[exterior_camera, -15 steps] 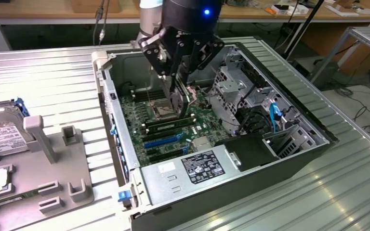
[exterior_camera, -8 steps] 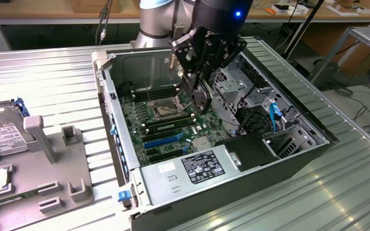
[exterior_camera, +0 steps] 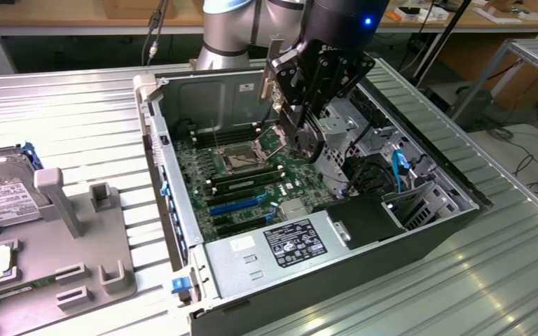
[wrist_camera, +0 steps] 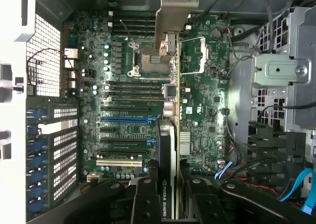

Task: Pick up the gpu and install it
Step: 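Insert the gpu into the slot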

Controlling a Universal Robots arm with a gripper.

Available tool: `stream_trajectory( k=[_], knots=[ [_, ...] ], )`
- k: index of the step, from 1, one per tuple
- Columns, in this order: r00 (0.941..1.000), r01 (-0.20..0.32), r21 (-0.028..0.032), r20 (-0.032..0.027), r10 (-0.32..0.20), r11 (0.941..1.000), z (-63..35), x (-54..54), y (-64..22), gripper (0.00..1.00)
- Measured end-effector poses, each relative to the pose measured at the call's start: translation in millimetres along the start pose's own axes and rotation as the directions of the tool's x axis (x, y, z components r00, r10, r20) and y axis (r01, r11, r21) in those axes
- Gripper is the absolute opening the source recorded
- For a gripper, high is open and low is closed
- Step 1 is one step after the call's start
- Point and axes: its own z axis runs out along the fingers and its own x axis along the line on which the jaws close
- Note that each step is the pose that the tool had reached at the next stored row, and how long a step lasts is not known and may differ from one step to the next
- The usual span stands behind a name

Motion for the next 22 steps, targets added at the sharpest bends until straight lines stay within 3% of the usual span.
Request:
stream_trajectory(
  k=[11, 22],
  knots=[
    [1.0, 0.0, 0.0, 0.0, 0.0, 1.0, 0.0, 0.0, 0.0, 0.27],
    [0.9978, 0.066, -0.0011, -0.0025, -0.066, 0.9978, 0.0, 0.0, 0.0, 0.27]
  ],
)
